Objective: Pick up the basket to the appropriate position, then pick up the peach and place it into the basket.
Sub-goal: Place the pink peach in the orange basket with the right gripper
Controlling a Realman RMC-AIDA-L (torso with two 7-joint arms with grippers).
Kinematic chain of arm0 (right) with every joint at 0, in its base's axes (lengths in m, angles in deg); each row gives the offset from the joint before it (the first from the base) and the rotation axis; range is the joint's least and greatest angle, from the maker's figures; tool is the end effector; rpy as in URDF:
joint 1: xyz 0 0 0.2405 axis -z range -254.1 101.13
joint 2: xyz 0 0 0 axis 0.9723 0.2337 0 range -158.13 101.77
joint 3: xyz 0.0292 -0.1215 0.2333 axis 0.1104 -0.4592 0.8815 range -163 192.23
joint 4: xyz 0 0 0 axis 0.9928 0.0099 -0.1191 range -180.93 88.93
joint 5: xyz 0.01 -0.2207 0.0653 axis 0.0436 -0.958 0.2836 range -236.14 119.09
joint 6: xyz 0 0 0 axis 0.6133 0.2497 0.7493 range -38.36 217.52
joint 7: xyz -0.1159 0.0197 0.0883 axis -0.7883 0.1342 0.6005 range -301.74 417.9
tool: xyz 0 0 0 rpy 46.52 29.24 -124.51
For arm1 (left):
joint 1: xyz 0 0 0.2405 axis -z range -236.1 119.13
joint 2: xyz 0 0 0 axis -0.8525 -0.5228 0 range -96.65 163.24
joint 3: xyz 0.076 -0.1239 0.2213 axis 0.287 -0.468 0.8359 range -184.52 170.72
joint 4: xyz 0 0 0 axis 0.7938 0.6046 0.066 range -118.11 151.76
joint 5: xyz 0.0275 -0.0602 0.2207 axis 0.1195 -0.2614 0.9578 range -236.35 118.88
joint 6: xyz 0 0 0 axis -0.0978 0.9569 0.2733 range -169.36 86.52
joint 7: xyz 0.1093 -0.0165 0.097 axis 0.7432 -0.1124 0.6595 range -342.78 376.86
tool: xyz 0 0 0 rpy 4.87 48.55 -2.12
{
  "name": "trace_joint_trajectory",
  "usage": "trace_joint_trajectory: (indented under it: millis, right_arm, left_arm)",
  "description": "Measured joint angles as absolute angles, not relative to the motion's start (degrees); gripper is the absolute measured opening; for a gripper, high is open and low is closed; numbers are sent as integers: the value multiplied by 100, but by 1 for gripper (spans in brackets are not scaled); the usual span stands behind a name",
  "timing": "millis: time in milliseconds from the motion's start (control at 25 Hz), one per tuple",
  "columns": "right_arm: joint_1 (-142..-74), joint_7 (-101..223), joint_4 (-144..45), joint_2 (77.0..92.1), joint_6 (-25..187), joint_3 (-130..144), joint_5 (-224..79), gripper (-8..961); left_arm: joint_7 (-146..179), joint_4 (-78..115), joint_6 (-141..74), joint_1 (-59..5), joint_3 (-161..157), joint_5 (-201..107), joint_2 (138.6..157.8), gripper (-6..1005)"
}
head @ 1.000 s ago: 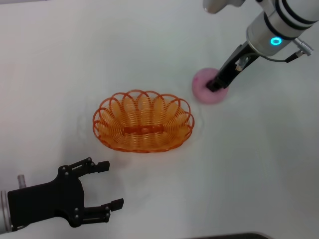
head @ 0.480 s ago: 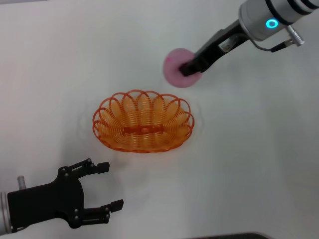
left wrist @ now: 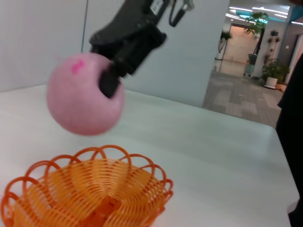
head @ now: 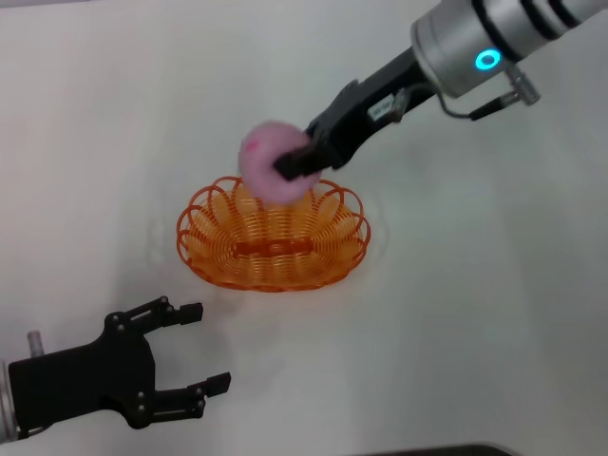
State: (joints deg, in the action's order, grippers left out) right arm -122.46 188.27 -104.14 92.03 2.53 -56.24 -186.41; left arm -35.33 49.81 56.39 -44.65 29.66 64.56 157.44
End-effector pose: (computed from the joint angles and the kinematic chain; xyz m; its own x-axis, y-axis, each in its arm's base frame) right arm 0.1276 0.3967 -0.0452 0.8592 -0.5114 0.0181 -0.5100 -0.8587 -0.0500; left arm -0.3407 0.2137 -0.0601 0.8281 0.2605 0.4963 0.3498 -0.9320 -0.0945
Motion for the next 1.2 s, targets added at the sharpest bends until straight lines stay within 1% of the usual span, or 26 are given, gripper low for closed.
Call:
trace_joint_trajectory:
  millis: [120,320,440,840,1080,1200]
  right_arm:
    - [-12364,18824,-10150,9200,289,-5765,-18644,228]
    - [-12444,18808,-9942,9197,375,-5894,-18623,266]
    - [-12445,18770,-9913,9199,399,-5895,-18599,525]
    - [-12293,18410,-9902,9182,426,-5825,-18288,768]
    - [-11619,17101,-9905,9140,94,-5368,-17550,952]
    - [-11204,16395,-9859,9135,-203,-4947,-17328,948]
  left_arm:
    - [-3529,5003,5651,-4457,2937,6434,15740,885]
    - [-3527,5041,5659,-4455,2930,6410,15739,885]
    - [-3526,5042,5669,-4455,2881,6408,15739,886]
    - [-3529,5049,5701,-4454,2780,6402,15740,886]
    - [-3531,5007,5714,-4446,2639,6384,15740,885]
    - [-3531,4997,5721,-4444,2635,6341,15739,885]
